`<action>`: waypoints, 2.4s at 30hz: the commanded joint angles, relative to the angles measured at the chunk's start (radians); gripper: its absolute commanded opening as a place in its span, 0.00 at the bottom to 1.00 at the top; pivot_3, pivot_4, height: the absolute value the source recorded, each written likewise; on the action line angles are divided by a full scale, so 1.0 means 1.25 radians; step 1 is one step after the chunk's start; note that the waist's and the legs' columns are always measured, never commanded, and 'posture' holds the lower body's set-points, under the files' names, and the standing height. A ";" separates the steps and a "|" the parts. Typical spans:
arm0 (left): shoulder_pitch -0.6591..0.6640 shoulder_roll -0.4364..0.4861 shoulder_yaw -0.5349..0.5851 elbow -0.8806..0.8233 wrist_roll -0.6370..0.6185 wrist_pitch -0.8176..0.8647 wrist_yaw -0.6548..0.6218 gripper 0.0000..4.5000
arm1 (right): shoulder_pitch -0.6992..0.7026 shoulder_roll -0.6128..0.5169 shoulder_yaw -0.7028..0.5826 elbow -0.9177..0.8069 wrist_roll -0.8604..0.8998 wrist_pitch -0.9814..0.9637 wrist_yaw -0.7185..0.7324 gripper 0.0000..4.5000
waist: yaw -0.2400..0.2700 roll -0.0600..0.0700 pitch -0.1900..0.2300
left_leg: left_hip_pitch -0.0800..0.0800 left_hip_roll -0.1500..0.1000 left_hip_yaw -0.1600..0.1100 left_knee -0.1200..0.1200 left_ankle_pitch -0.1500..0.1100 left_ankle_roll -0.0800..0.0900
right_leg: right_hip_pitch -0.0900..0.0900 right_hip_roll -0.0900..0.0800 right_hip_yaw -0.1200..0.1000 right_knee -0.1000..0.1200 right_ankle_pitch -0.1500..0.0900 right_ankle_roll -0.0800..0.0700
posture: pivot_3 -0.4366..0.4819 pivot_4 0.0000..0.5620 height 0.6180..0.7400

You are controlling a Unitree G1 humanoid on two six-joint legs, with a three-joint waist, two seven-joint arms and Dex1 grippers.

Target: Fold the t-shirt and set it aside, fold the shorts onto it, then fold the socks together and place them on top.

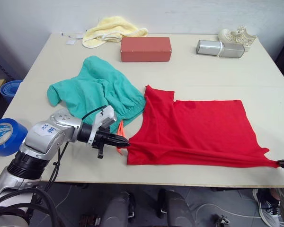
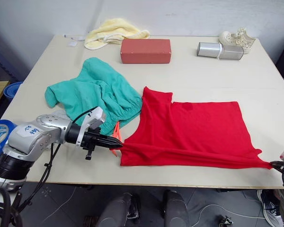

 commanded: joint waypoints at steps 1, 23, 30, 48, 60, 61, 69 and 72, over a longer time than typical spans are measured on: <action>0.009 0.003 0.039 -0.003 0.004 0.004 0.014 0.00 | -0.032 0.031 -0.027 0.010 -0.003 0.024 -0.059 0.00 | 0.000 0.000 0.000 | 0.000 0.000 0.000 0.000 0.000 -0.001 | 0.000 0.000 0.000 0.000 0.000 0.000 | 0.48 0.27 1.00; 0.159 -0.079 0.195 -0.048 0.021 -0.388 -0.072 0.77 | -0.063 0.095 -0.086 -0.188 0.163 0.105 0.070 1.00 | -0.001 0.000 0.000 | 0.001 0.001 0.001 0.000 -0.001 -0.002 | 0.000 0.000 0.001 0.001 0.000 0.000 | 0.48 0.27 1.00; 0.191 -0.076 0.136 -0.045 0.103 -0.506 -0.127 0.99 | -0.198 0.087 0.040 -0.182 0.107 0.190 0.046 1.00 | -0.001 0.000 0.000 | 0.000 0.001 0.001 0.000 -0.001 -0.002 | -0.001 0.000 0.000 0.000 0.000 0.000 | 0.48 0.27 1.00; 0.156 -0.109 0.038 0.021 0.247 -0.585 -0.097 0.99 | -0.533 0.110 0.293 -0.167 0.118 0.469 0.137 1.00 | -0.002 0.000 0.000 | -0.002 0.001 0.001 0.000 -0.001 -0.001 | -0.004 0.000 0.000 0.001 0.000 -0.001 | 0.48 0.27 1.00; 0.112 -0.164 -0.007 0.053 0.289 -0.584 -0.067 0.99 | -0.619 0.105 0.389 -0.202 0.086 0.583 0.140 1.00 | -0.001 0.000 0.000 | -0.006 0.001 0.002 0.000 0.001 0.003 | -0.009 -0.001 0.000 0.003 0.000 -0.001 | 0.48 0.27 1.00; 0.110 -0.163 -0.011 0.056 0.292 -0.585 -0.069 0.99 | -0.623 0.104 0.399 -0.193 0.076 0.583 0.139 1.00 | -0.002 0.000 0.000 | -0.006 0.001 0.003 0.000 0.001 0.004 | -0.009 -0.001 0.001 0.003 0.000 -0.001 | 0.48 0.27 1.00; 0.111 -0.165 -0.025 0.076 0.316 -0.590 -0.071 1.00 | -0.643 0.130 0.412 -0.181 0.079 0.558 0.161 0.72 | -0.002 0.000 0.000 | -0.007 0.001 0.004 0.001 0.002 0.004 | -0.011 0.000 0.002 0.004 0.000 -0.001 | 0.48 0.27 1.00; 0.112 -0.169 -0.028 0.082 0.321 -0.589 -0.066 0.85 | -0.647 0.138 0.404 -0.180 0.082 0.539 0.170 0.47 | -0.001 -0.001 0.000 | -0.007 0.001 0.005 0.001 0.002 0.004 | -0.011 0.000 0.002 0.005 0.000 -0.001 | 0.48 0.27 1.00</action>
